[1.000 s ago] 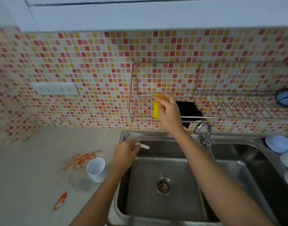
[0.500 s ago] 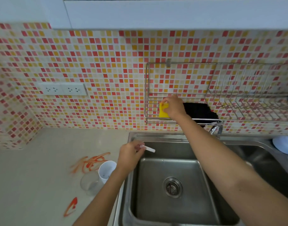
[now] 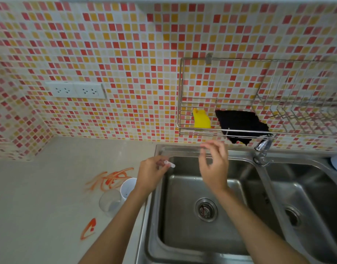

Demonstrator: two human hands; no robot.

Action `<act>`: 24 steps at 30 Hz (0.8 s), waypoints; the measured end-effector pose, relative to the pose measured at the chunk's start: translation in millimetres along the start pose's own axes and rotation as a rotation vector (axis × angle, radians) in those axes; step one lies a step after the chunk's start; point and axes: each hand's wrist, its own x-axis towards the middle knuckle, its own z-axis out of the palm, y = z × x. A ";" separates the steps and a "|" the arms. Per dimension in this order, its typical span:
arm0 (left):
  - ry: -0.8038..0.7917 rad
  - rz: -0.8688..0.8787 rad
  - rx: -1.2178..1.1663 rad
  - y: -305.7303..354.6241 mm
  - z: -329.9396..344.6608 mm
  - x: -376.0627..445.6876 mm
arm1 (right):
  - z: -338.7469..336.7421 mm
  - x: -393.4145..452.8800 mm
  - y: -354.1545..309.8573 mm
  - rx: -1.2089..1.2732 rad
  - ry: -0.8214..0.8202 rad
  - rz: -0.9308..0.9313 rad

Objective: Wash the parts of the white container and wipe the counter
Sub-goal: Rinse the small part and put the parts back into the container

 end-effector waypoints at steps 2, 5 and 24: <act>0.002 -0.018 0.000 -8.0 -1.0 -5.3 | 3.4 -40.4 14.5 0.006 -0.152 0.110; 0.006 -0.028 0.004 -16.7 -1.9 -12.7 | 8.9 -72.0 32.1 0.017 -0.450 0.426; -0.030 -0.202 0.046 -34.0 -25.8 -21.4 | 41.9 -66.9 -4.9 0.542 -0.702 1.306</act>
